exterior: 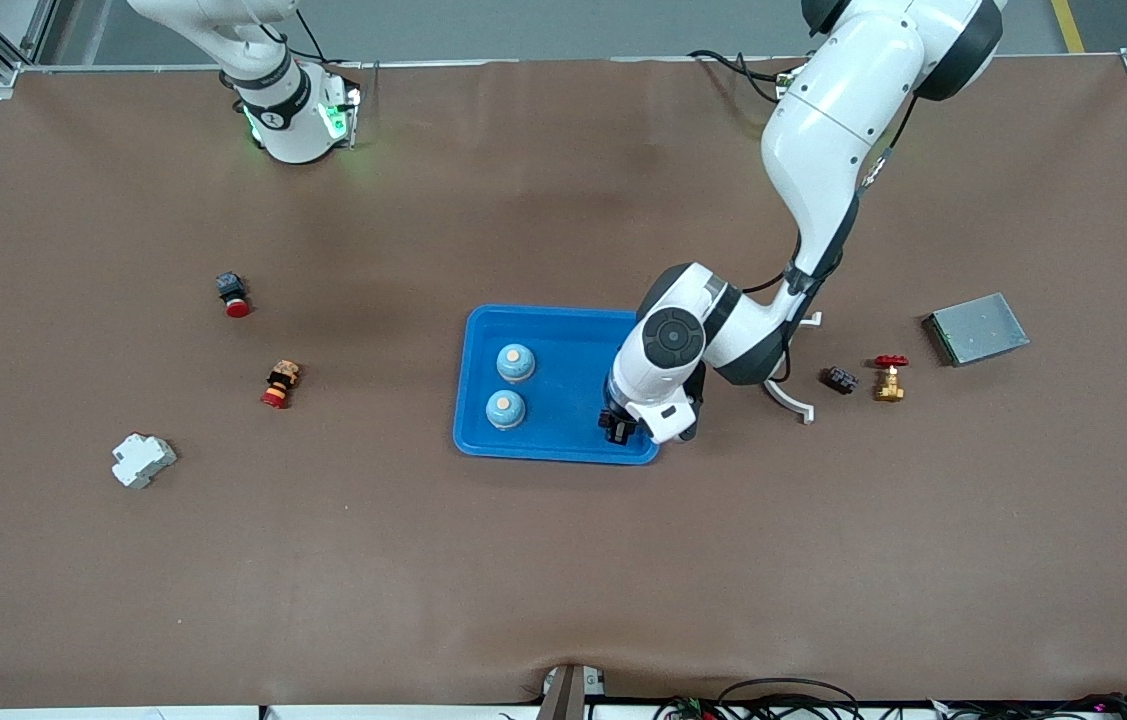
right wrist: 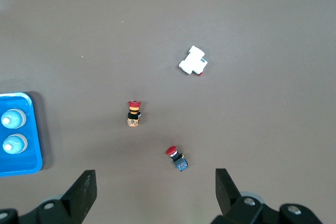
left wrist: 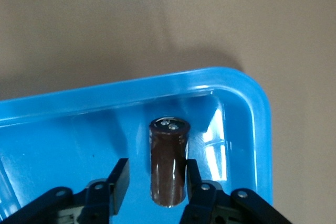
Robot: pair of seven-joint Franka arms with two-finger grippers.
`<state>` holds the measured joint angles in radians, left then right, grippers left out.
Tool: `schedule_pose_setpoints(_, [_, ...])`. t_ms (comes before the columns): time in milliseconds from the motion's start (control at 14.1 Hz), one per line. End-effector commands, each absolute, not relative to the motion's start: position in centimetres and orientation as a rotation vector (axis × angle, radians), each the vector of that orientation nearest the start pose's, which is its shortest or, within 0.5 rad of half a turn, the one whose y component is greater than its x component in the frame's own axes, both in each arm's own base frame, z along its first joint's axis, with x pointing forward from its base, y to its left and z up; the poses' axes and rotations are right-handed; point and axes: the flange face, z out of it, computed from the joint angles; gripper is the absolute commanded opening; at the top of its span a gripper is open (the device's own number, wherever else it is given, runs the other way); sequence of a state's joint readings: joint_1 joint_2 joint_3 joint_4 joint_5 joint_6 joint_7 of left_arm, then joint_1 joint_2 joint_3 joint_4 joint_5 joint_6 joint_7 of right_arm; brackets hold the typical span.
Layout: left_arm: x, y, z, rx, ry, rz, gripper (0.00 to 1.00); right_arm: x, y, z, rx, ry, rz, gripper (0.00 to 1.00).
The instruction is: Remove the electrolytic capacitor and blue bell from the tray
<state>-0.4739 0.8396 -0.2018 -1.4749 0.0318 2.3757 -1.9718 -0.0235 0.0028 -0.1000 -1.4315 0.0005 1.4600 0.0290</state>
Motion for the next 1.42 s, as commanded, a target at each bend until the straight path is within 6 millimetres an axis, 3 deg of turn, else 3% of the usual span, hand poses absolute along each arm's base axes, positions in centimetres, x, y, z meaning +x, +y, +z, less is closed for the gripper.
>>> schedule_pose_setpoints(0, [58.6, -43.5, 18.6, -2.532, -2.043, 0.157, 0.46, 54.0, -4.3, 68.3, -3.124, 0.18, -0.058, 1.0])
schedule_pose_setpoints(142, [58.5, -43.6, 18.6, -2.538, -2.037, 0.158, 0.33, 54.4, -0.7, 68.1, -3.116, 0.233, -0.051, 1.0])
schedule_pose_setpoints(354, [58.8, -43.4, 19.0, -2.547, -2.035, 0.152, 0.01, 55.2, 5.4, 67.0, -3.1, 0.307, -0.053, 1.0])
schedule_pose_setpoints(496, [59.3, -43.0, 20.1, -2.553, -2.045, 0.127, 0.0, 56.1, 9.7, 64.7, -3.098, 0.224, -0.002, 1.0])
schedule_pose_setpoints(637, [59.8, -42.6, 22.2, -2.568, -2.048, 0.092, 0.0, 57.4, 14.0, 62.0, -3.084, 0.311, 0.003, 1.0])
schedule_pose_setpoints(991, [62.2, -38.5, 26.3, -2.538, -2.034, 0.023, 0.0, 58.4, 25.4, 55.4, -3.088, 0.369, 0.004, 1.0])
schedule_pose_setpoints(1204, [62.9, -35.7, 27.8, -2.488, -2.012, 0.03, 0.0, 57.9, 29.6, 52.0, -3.119, 0.295, 0.048, 1.0])
schedule_pose_setpoints(1345, [63.6, -32.4, 28.1, -2.441, -1.974, 0.062, 0.0, 57.8, 30.3, 50.9, -3.128, 0.284, 0.074, 1.0])
